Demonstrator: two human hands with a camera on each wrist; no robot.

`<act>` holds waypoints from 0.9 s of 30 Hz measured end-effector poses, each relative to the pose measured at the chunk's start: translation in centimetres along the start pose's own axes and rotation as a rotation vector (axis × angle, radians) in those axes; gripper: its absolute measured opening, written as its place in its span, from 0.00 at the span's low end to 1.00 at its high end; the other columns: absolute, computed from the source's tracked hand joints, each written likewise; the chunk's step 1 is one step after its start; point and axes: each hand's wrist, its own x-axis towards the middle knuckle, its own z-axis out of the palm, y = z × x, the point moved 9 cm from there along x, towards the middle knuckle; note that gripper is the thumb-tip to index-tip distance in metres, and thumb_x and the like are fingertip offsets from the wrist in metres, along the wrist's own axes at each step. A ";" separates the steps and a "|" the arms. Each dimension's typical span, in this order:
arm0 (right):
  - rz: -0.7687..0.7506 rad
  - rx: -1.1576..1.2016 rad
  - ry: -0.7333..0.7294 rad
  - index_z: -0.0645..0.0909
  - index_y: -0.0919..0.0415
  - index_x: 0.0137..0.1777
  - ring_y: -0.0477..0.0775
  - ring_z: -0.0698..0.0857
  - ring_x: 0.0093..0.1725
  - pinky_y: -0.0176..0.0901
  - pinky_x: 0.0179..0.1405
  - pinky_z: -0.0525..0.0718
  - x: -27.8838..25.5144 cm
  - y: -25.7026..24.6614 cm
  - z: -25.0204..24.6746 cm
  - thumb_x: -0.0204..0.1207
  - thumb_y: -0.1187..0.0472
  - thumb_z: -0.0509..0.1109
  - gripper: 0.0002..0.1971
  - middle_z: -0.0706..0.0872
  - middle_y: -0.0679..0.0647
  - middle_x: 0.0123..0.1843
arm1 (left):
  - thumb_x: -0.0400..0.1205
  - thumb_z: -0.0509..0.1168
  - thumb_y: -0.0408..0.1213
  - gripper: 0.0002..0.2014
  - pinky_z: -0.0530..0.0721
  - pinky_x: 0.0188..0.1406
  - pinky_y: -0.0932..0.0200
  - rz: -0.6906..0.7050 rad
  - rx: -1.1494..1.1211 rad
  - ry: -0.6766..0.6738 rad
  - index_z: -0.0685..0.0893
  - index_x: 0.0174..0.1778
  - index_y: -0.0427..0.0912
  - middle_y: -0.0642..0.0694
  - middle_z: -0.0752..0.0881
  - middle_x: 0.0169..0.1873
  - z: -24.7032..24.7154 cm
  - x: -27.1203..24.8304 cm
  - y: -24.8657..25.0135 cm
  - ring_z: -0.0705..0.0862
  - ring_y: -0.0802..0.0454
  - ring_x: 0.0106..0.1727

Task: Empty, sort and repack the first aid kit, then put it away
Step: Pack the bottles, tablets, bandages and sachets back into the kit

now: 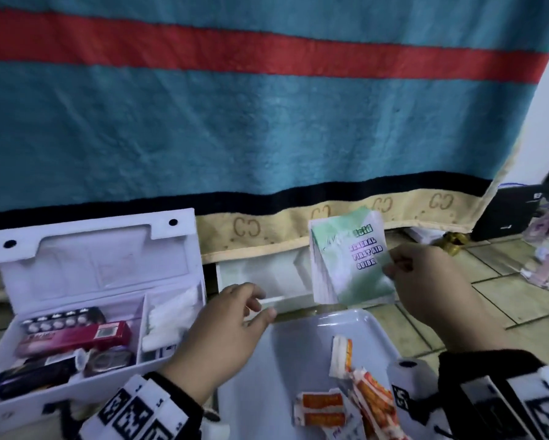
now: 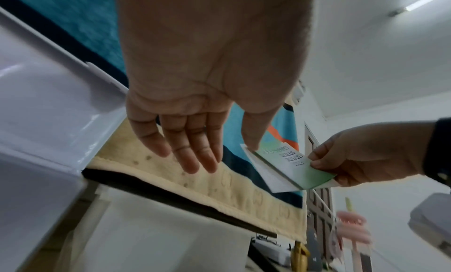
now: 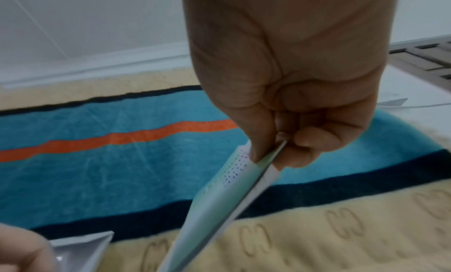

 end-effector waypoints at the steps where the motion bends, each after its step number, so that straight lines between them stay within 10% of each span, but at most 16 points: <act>1: -0.036 0.015 -0.004 0.79 0.52 0.36 0.54 0.78 0.34 0.40 0.27 0.68 -0.2 -1.4 0.2 0.75 0.67 0.68 0.10 0.81 0.48 0.30 | 0.80 0.66 0.47 0.12 0.79 0.54 0.64 -0.029 -0.105 0.010 0.79 0.59 0.52 0.58 0.84 0.47 -0.6 0.0 -0.4 0.82 0.60 0.51; 8: -0.307 0.031 -0.296 0.80 0.52 0.31 0.46 0.81 0.33 0.30 0.29 0.74 -3.7 -12.2 7.7 0.74 0.64 0.70 0.11 0.86 0.48 0.31 | 0.80 0.63 0.25 0.11 0.85 0.46 0.67 -0.177 -0.668 0.098 0.83 0.53 0.43 0.55 0.92 0.46 -5.8 -2.2 -4.8 0.89 0.62 0.48; 14: -0.350 0.208 -0.423 0.80 0.56 0.33 0.39 0.82 0.23 0.27 0.23 0.76 -3.2 -17.5 12.8 0.76 0.68 0.68 0.11 0.86 0.51 0.31 | 0.83 0.61 0.33 0.08 0.81 0.43 0.60 -0.245 -0.477 0.256 0.84 0.47 0.51 0.56 0.91 0.40 -16.0 -6.1 -12.7 0.87 0.56 0.47; 17: -0.421 0.278 -0.577 0.75 0.59 0.32 0.56 0.86 0.35 0.53 0.44 0.87 -3.8 -21.0 17.6 0.74 0.66 0.68 0.10 0.83 0.60 0.32 | 0.84 0.61 0.36 0.11 0.76 0.37 0.54 -0.237 -0.313 0.180 0.84 0.41 0.55 0.56 0.88 0.33 -20.2 -5.9 -16.3 0.83 0.52 0.39; 19: -0.443 0.349 -0.707 0.74 0.59 0.35 0.54 0.84 0.38 0.52 0.47 0.88 -4.5 -23.3 20.8 0.77 0.71 0.64 0.11 0.82 0.57 0.34 | 0.83 0.63 0.37 0.12 0.78 0.47 0.56 -0.153 -0.090 0.098 0.83 0.41 0.63 0.60 0.86 0.44 -21.9 -5.0 -17.4 0.84 0.57 0.49; 22: -0.472 0.352 -0.806 0.75 0.59 0.37 0.44 0.82 0.35 0.40 0.43 0.85 -4.9 -26.1 24.2 0.80 0.72 0.62 0.11 0.82 0.51 0.35 | 0.82 0.65 0.40 0.15 0.65 0.75 0.60 -0.022 0.098 0.005 0.80 0.38 0.70 0.65 0.67 0.76 -23.7 -3.5 -17.3 0.62 0.64 0.79; 27: -0.452 0.538 -0.666 0.76 0.60 0.39 0.42 0.81 0.32 0.37 0.36 0.81 -2.2 -30.6 24.3 0.81 0.72 0.62 0.11 0.83 0.50 0.34 | 0.82 0.64 0.40 0.10 0.47 0.78 0.64 0.063 0.257 -0.023 0.77 0.35 0.45 0.76 0.39 0.74 -25.0 -2.2 -18.2 0.28 0.68 0.77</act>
